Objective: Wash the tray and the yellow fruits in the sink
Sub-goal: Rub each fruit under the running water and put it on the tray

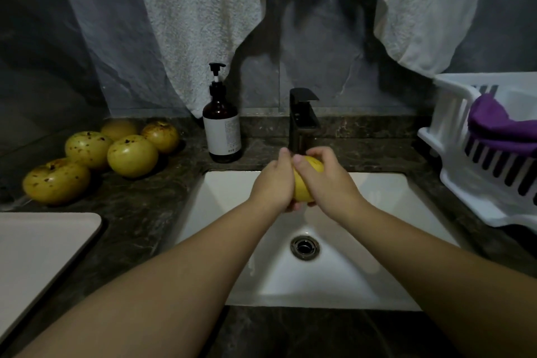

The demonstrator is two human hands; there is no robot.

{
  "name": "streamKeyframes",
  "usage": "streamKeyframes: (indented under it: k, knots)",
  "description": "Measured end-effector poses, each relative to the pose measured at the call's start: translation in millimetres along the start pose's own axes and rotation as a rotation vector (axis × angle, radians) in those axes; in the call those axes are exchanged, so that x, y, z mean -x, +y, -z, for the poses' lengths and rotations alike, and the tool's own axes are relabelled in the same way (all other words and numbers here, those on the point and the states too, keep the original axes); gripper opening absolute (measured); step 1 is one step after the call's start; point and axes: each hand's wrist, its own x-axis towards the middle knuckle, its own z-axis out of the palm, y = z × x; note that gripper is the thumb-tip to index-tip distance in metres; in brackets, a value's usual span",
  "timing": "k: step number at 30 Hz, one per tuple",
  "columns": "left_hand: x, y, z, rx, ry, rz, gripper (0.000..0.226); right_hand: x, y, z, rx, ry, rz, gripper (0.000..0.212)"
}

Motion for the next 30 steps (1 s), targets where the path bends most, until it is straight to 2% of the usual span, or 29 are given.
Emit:
streamKeyframes:
  k: [1,2,4,5,6,7,10,12,14,17,19,23,25,27,30]
  knots:
    - [1,0,0,-0.021,-0.003,-0.023,0.061,0,-1,0,-0.005,-0.013,0.002,0.051]
    - [3,-2,-2,-0.091,0.005,-0.104,0.061,-1,-4,-1,-0.119,-0.041,-0.098,0.047]
    - [6,-8,-3,-0.282,0.049,-0.279,0.059,-2,-9,-3,-0.517,-0.122,-0.443,0.044]
    - [5,-10,-3,-0.329,0.064,-0.302,0.059,-1,-9,-4,-0.634,-0.144,-0.551,0.047]
    - [3,-10,-3,-0.331,0.056,-0.282,0.057,0,-8,-4,-0.637,-0.153,-0.579,0.052]
    - [1,-8,-3,-0.299,0.040,-0.236,0.056,1,-4,-4,-0.535,-0.140,-0.521,0.058]
    - [-4,-2,1,-0.154,0.043,-0.120,0.062,5,0,-4,-0.106,-0.051,-0.098,0.071]
    - [-2,-2,3,-0.110,0.050,-0.144,0.060,1,-1,-4,-0.081,-0.039,-0.021,0.064]
    - [4,-7,2,-0.118,0.026,-0.223,0.054,-2,-4,-5,-0.195,-0.057,-0.188,0.063]
    - [7,-9,-1,-0.209,-0.009,-0.254,0.078,-2,-6,-2,-0.473,-0.180,-0.589,0.074]
    - [4,-7,-3,-0.179,-0.033,-0.222,0.077,-1,-3,1,-0.486,-0.194,-0.566,0.073]
    - [-1,-3,0,0.045,-0.119,0.033,0.066,5,2,2,-0.129,-0.135,-0.098,0.051]
    - [0,-4,2,0.094,-0.125,0.058,0.063,3,2,1,-0.063,-0.141,-0.022,0.047]
    - [1,-8,2,0.075,-0.110,-0.050,0.052,0,-3,0,-0.138,-0.135,-0.146,0.041]
    - [4,-12,2,0.028,-0.122,-0.212,0.037,-2,-7,2,-0.444,-0.183,-0.507,0.052]
